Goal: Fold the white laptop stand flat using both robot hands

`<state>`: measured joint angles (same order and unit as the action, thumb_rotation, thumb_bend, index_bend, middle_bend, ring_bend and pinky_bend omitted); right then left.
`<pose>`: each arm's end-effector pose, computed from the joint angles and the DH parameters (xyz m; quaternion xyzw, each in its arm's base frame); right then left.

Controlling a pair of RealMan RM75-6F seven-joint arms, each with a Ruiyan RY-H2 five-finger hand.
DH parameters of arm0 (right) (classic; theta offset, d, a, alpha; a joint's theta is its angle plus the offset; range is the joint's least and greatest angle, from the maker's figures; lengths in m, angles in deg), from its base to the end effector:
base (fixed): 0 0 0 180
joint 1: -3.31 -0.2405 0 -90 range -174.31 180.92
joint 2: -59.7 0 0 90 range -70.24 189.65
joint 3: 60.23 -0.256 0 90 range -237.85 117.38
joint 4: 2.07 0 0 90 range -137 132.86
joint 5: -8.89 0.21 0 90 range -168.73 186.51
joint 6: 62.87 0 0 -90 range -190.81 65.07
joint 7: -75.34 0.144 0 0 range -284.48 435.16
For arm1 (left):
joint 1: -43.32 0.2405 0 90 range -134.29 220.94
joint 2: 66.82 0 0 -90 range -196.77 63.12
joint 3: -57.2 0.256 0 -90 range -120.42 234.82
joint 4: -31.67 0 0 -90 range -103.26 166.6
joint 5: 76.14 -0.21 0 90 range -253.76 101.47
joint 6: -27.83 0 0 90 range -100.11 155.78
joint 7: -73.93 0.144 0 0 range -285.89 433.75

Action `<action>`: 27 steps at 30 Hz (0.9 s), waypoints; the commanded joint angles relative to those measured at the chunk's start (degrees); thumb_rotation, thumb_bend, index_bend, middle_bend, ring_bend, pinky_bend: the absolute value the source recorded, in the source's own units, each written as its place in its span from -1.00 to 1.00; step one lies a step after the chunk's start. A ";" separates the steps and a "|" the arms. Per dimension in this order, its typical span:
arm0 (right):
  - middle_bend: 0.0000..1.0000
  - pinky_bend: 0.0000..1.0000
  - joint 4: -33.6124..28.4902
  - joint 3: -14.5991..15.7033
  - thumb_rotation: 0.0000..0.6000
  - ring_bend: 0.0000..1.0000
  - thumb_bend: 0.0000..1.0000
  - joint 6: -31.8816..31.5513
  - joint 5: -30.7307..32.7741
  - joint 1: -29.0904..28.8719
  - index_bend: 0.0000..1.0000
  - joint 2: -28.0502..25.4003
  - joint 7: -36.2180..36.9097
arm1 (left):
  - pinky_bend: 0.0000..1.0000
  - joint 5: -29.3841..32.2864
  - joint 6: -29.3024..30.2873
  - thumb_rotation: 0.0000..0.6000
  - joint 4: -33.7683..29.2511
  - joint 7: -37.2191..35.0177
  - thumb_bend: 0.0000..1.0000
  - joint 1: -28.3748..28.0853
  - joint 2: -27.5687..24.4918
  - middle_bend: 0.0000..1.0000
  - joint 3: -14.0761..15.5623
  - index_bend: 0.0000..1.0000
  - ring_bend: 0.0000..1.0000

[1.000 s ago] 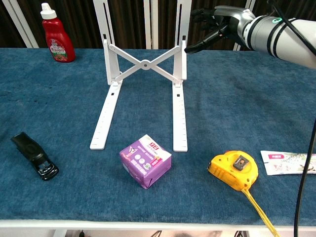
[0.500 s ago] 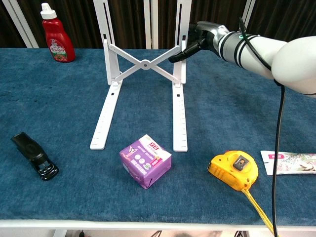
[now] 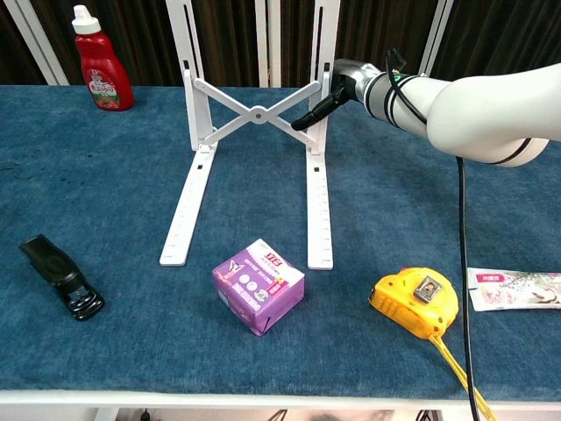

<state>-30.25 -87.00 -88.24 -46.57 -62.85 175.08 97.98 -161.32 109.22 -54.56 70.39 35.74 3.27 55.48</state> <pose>-0.0979 -0.4785 -0.0888 0.5546 -0.6338 0.4242 0.3330 -0.3206 0.1927 0.1245 -0.6019 -0.4192 -0.3915 0.5557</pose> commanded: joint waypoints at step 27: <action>-0.76 -1.00 -5.37 1.60 1.00 -1.00 -1.00 1.40 -3.51 2.15 -0.91 -4.64 -4.26 | -0.67 -0.67 0.68 1.00 0.45 -0.68 -0.94 0.20 0.04 -0.77 0.10 -0.63 -0.84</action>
<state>-34.52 -85.79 -86.37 -50.09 -61.51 171.28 94.48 -161.99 109.90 -54.10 69.71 35.95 3.31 55.58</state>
